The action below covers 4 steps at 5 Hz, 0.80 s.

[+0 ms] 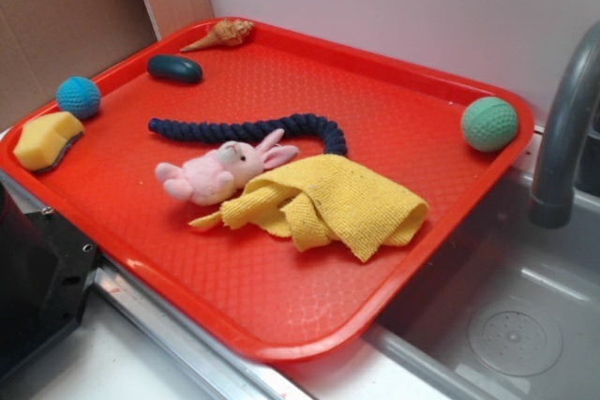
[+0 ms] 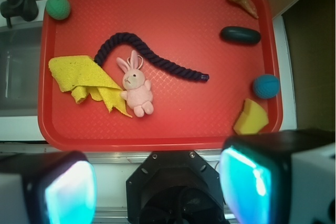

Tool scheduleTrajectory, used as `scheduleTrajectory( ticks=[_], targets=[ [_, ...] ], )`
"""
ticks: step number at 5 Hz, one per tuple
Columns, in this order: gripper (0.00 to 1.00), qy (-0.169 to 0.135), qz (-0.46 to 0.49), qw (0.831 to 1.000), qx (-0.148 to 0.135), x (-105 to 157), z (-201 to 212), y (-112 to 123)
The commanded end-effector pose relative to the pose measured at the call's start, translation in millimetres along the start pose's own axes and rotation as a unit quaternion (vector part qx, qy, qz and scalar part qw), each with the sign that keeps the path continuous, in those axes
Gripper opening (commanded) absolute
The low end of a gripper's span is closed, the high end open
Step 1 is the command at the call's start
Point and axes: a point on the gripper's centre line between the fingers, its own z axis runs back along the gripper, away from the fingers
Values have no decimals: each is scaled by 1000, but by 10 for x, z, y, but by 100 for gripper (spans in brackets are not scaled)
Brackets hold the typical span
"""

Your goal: Grab the blue ball.

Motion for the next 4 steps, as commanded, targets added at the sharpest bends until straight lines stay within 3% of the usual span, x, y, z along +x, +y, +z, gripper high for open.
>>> scheduleTrajectory(
  ticks=[1,2,3,4],
  targets=[
    [100,0,0,1000,0,0,0,0],
    [100,42,83,995,46,63,-417,432],
    [100,32,158,986,36,37,-650,729],
    [100,-23,278,959,57,-12,-878,1097]
  ],
)
